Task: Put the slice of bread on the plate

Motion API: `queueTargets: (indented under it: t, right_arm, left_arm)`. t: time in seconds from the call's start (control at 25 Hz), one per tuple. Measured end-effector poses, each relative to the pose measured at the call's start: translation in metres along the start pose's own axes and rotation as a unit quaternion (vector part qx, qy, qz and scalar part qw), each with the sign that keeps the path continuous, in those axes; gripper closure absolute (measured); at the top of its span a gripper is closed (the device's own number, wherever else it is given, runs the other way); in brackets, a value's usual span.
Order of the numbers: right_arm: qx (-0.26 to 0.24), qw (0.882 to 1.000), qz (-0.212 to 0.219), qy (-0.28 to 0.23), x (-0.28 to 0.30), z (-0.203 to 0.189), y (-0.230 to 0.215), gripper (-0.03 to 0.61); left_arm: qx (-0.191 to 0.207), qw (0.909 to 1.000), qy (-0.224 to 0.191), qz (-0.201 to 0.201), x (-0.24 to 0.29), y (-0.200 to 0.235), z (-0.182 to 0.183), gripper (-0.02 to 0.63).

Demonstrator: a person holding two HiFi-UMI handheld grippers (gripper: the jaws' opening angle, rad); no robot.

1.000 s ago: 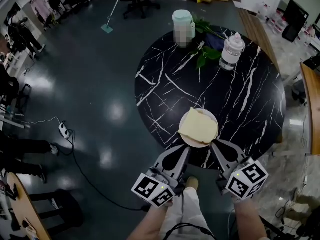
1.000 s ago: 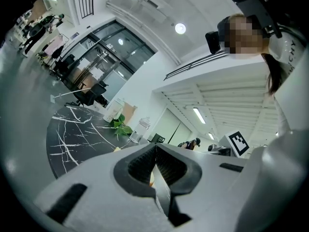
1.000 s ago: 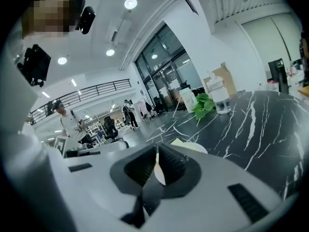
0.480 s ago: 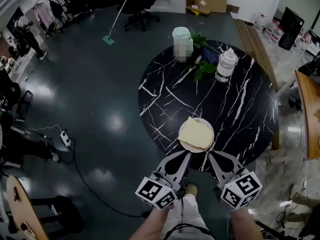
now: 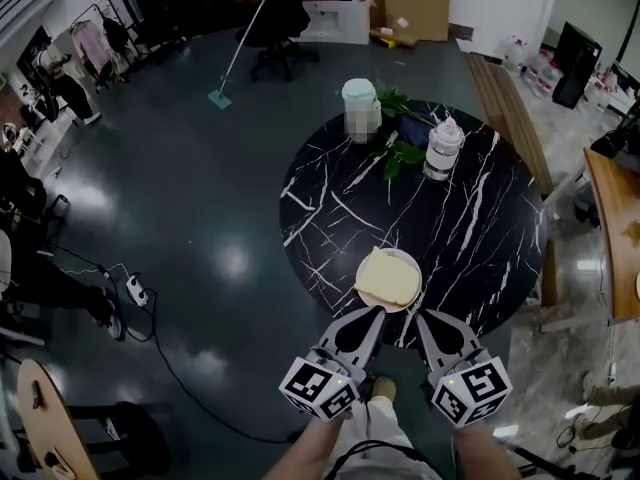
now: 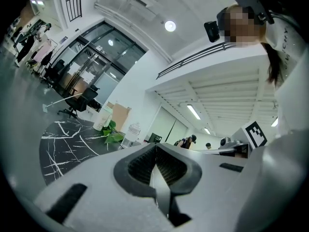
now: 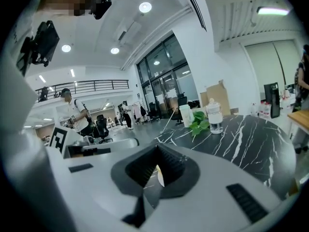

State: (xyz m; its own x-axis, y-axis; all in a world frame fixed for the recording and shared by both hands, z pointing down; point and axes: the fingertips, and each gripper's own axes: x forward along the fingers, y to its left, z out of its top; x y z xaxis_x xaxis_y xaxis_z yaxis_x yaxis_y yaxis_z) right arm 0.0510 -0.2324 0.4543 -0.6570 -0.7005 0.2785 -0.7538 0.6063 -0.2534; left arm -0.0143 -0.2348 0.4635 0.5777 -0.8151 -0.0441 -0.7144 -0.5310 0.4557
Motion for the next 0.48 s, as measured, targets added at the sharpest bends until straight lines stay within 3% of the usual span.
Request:
queueTargets:
  t: [0.48]
  right_arm:
    - [-0.005,1.0,0.006,-0.002,0.0013,0.0083,-0.0008,0.569]
  left_arm:
    - [0.002,1.0,0.002,0.001,0.0086,-0.0004,0.0046,0.606]
